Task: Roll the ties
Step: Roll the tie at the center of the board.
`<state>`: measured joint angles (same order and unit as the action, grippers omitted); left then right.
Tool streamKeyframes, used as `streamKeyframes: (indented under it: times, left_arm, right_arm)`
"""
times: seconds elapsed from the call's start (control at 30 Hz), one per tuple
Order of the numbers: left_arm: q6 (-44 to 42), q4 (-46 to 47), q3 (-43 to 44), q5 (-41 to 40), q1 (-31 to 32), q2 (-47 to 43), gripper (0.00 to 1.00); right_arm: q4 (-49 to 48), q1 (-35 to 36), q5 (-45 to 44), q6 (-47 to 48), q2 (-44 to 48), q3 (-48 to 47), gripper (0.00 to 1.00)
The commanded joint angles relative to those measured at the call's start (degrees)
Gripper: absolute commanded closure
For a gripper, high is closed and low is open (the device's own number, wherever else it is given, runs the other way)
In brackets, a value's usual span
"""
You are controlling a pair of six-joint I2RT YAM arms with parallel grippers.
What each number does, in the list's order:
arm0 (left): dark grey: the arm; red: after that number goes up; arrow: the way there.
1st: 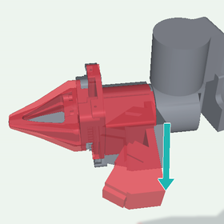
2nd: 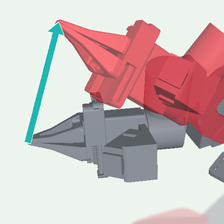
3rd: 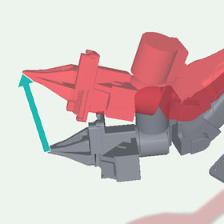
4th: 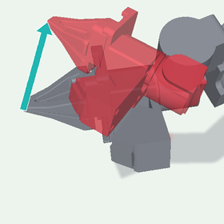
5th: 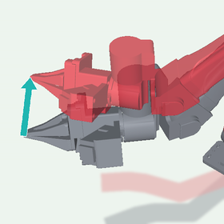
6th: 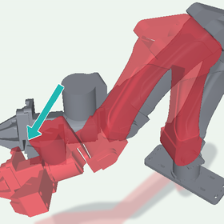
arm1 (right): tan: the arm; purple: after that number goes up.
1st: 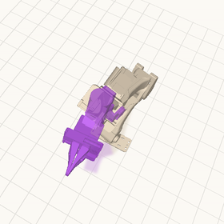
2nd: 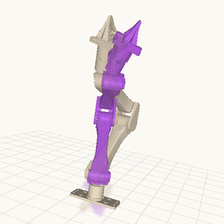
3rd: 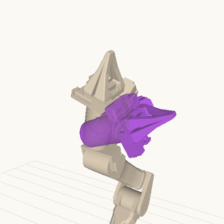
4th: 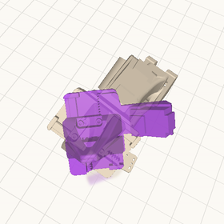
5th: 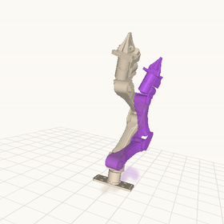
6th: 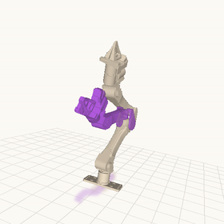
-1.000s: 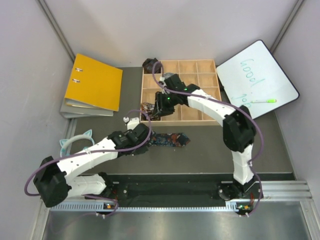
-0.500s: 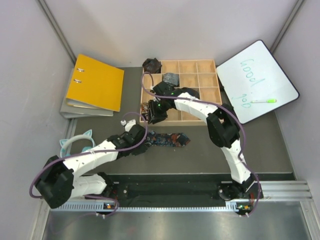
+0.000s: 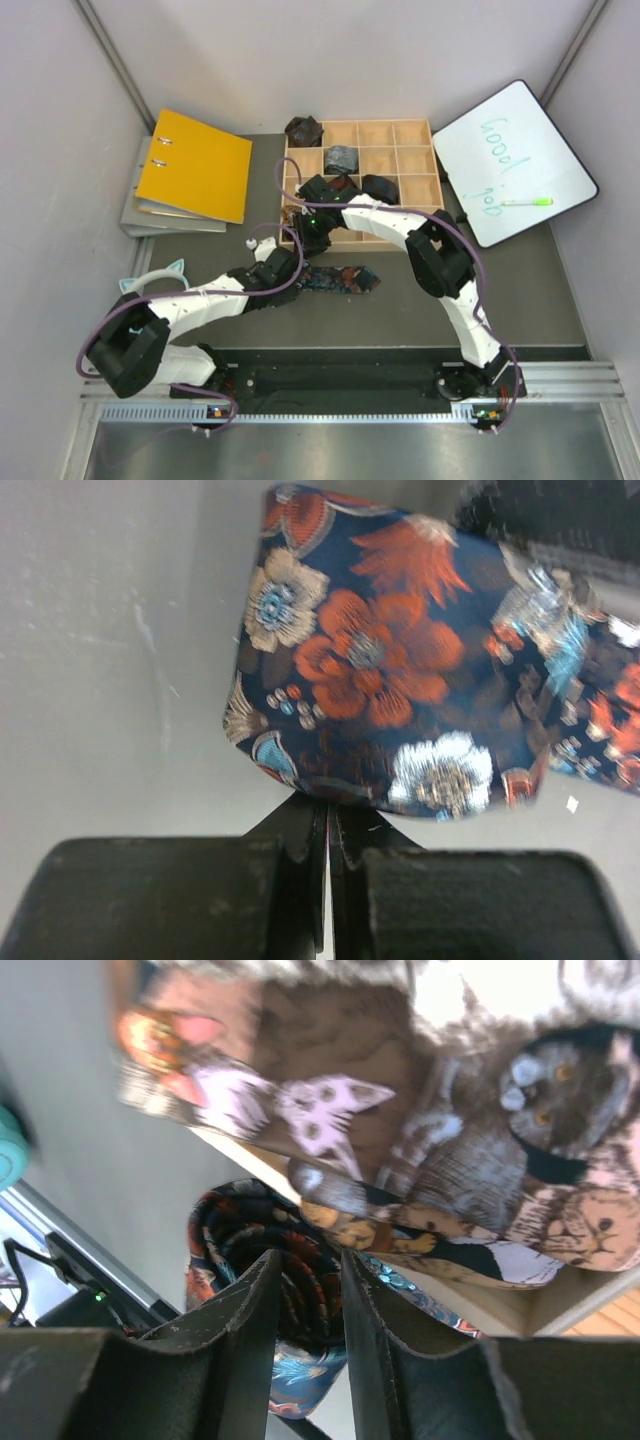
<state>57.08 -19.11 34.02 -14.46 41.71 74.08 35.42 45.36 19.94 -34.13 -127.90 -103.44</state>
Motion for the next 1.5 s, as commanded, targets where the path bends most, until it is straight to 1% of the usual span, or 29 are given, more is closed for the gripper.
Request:
streamKeyframes:
  times: [0.0, 0.2, 0.37, 0.5, 0.63, 0.7, 0.8, 0.83, 0.97, 1.03, 1.07, 1.13, 1.2, 1.27, 1.33, 1.37, 1.43, 1.47]
  left_arm:
    - [0.4, 2.68, 2.45, -5.05, -0.49, 3.08, 1.0]
    - [1.8, 1.27, 6.06, -7.25, -0.58, 7.3, 1.0]
    - [3.04, 2.41, 5.53, -8.48, -0.58, 5.28, 1.0]
    - [2.69, 1.89, 6.23, -9.97, -0.58, 5.37, 1.0]
    - [2.25, 1.63, 6.15, -7.88, -0.58, 5.46, 1.0]
    - [2.16, 1.1, 5.27, -7.17, -0.58, 3.71, 1.0]
    - [1.9, -1.45, 3.96, -6.99, -0.58, -0.32, 0.96]
    - [1.81, -2.58, 3.69, -6.99, -0.58, -1.39, 0.93]
    - [0.93, -6.72, 2.19, -5.15, -0.49, -6.31, 0.87]
    - [1.02, -9.53, 1.58, -4.27, -0.58, -9.12, 0.88]
    - [0.93, -10.58, 1.4, -3.57, -0.58, -10.09, 0.91]
    - [0.32, -13.13, 1.57, -3.12, -0.67, -13.08, 0.91]
    - [-1.09, -14.46, 2.71, -4.25, -0.58, -15.18, 0.87]
    - [-3.71, -16.38, 5.42, -4.79, -1.37, -15.72, 0.79]
    - [-5.83, -18.23, 7.8, -5.49, -2.77, -15.38, 0.76]
    - [-8.1, -18.59, 10.16, -5.49, -3.56, -14.94, 0.75]
    - [-10.48, -18.68, 12.11, -4.01, -5.41, -13.18, 0.75]
    - [-12.85, -18.16, 13.95, -2.95, -7.85, -12.57, 0.75]
  right_arm:
    - [-1.76, 0.95, 0.18, -0.94, 1.51, 1.39, 0.69]
    - [-2.63, 1.13, 0.88, -1.82, 3.09, 4.12, 0.69]
    - [-2.99, 1.48, 1.85, -2.43, 4.32, 5.18, 0.69]
    - [-3.69, 1.66, 2.73, -2.87, 4.41, 5.61, 0.69]
    - [-3.17, 1.66, 1.68, -2.87, 4.15, 5.0, 0.68]
    - [-2.38, 1.57, 0.98, -2.26, 3.71, 3.87, 0.68]
    - [-0.88, 0.35, 0.45, -1.64, 3.88, 2.72, 0.66]
    - [-0.1, 0.08, -0.08, -1.55, 4.06, 2.54, 0.66]
    - [1.92, -2.38, -1.48, -0.42, 6.16, 1.14, 0.62]
    - [2.81, -3.52, -2.27, -0.15, 7.56, 0.26, 0.62]
    - [3.6, -3.79, -2.54, 0.2, 8.1, 0.08, 0.61]
    - [3.95, -3.97, -2.98, 0.29, 10.11, 0.52, 0.61]
    - [3.35, -4.06, -2.98, -0.06, 11.7, 2.62, 0.61]
    - [1.94, -4.14, -1.93, -1.72, 14.93, 6.64, 0.6]
    - [-0.87, -3.88, -1.05, -3.74, 17.49, 9.56, 0.6]
    - [-1.92, -3.79, -0.79, -4.45, 19.77, 12.53, 0.6]
    - [-5.43, -3.18, 0.96, -6.81, 22.15, 15.27, 0.6]
    - [-6.58, -2.31, 1.58, -7.61, 23.03, 17.55, 0.6]
